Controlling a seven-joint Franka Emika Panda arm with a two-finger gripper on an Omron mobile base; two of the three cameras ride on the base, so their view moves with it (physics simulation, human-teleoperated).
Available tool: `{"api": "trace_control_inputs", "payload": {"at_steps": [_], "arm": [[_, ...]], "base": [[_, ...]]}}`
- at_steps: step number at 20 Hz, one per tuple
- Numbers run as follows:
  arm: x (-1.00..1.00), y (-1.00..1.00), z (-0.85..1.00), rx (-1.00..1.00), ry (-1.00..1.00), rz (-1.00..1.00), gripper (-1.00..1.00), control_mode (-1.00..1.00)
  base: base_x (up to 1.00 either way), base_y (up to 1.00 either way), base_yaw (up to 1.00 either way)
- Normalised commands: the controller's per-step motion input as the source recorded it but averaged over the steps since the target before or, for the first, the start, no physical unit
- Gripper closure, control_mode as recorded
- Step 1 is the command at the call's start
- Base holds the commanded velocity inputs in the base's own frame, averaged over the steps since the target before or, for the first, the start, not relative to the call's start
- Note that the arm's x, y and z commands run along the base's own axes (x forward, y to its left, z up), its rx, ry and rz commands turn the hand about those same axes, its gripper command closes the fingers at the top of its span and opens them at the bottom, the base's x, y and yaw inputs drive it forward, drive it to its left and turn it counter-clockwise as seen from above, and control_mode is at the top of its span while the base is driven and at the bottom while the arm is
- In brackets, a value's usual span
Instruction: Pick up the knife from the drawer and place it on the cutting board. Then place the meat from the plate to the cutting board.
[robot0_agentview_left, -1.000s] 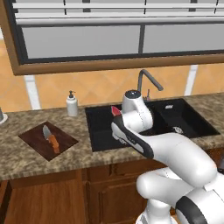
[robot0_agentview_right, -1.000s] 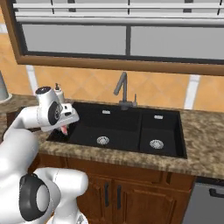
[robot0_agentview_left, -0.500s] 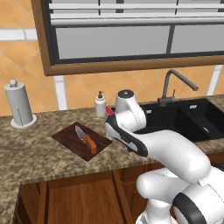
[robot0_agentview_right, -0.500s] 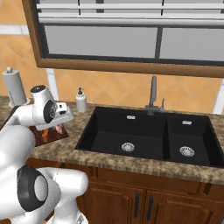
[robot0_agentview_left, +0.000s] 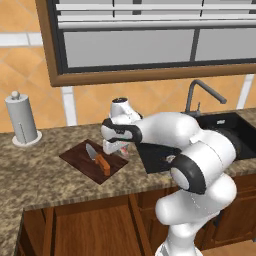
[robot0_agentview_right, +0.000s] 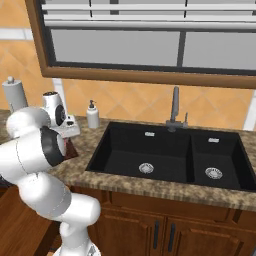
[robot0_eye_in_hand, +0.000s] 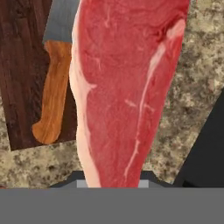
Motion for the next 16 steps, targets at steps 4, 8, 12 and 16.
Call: {"api": "trace_control_inputs", "payload": {"at_steps": [4,8,12,16], "arm": [[0.59,0.34,-0.55,-0.07,0.30,0.00,1.00,-1.00],[0.53,0.26,-0.63,-0.05,0.16,0.00,1.00,-1.00],[0.61,0.39,-0.64,-0.07,0.12,0.00,1.00,-1.00],[0.39,0.40,-0.28,-0.03,0.07,-0.02,-1.00,-1.00]], "base": [[0.00,0.00,0.00],[0.00,0.00,0.00],[0.00,0.00,0.00],[0.00,0.00,0.00]]}}
